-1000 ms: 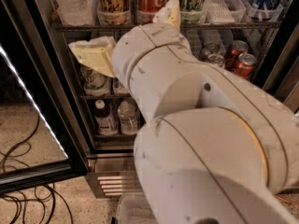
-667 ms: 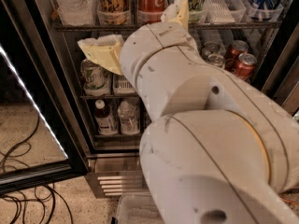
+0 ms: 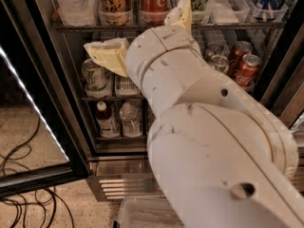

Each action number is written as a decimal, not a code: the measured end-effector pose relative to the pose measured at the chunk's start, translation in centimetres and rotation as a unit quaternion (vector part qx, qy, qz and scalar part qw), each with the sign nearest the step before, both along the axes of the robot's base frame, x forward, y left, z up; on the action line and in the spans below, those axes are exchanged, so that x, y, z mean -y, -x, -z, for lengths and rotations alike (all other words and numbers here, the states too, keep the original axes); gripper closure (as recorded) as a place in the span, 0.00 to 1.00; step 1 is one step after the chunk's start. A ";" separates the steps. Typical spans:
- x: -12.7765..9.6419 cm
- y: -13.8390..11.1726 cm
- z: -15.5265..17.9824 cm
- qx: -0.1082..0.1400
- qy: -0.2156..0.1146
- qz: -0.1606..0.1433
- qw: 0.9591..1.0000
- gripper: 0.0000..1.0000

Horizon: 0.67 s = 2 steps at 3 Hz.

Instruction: Pick coke can from top shelf of fridge

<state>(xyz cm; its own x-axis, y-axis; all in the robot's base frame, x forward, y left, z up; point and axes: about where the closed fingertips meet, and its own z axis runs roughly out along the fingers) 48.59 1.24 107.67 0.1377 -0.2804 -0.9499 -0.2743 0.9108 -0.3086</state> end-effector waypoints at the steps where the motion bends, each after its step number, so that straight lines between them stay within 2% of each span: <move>1: -0.4 0.0 -0.7 0.009 -0.002 -0.001 1.000 0.00; 2: -0.4 -0.2 -1.0 0.020 -0.001 -0.001 1.000 0.00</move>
Offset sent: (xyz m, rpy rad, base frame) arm 0.0435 0.0025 0.0015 0.0112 -0.0490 -0.0063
